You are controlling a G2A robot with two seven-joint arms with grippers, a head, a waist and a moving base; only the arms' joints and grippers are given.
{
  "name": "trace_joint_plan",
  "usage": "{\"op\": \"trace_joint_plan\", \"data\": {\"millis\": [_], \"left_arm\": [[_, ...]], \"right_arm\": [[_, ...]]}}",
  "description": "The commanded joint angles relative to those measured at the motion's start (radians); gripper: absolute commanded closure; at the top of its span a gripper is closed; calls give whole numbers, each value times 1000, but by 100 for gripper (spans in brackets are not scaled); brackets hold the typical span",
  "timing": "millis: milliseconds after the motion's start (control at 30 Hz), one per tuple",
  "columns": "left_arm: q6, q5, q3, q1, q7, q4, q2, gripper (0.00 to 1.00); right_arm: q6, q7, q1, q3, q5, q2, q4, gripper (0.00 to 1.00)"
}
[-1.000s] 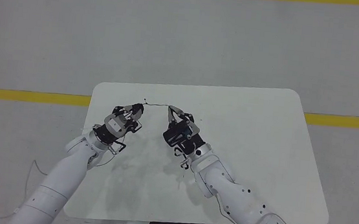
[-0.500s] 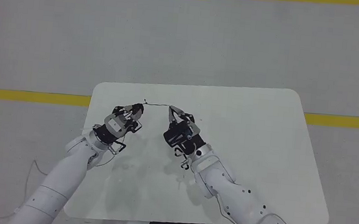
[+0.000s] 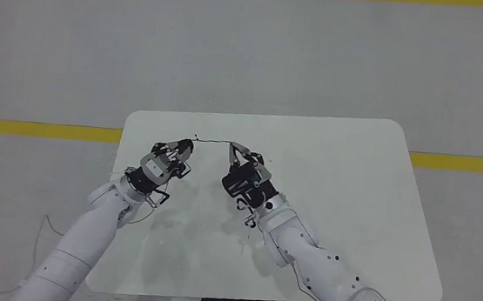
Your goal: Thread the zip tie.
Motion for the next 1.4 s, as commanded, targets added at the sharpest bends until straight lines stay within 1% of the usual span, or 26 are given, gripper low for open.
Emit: {"op": "trace_joint_plan", "data": {"millis": [0, 833, 1367], "left_arm": [[0, 0, 0, 0, 0, 0, 0, 100], [0, 0, 0, 0, 0, 0, 0, 100], [0, 0, 0, 0, 0, 0, 0, 100]], "right_arm": [[0, 1, 0, 0, 0, 1, -1, 100], [15, 13, -3, 3, 0, 9, -4, 100], [9, 20, -4, 14, 0, 11, 2, 100]]}}
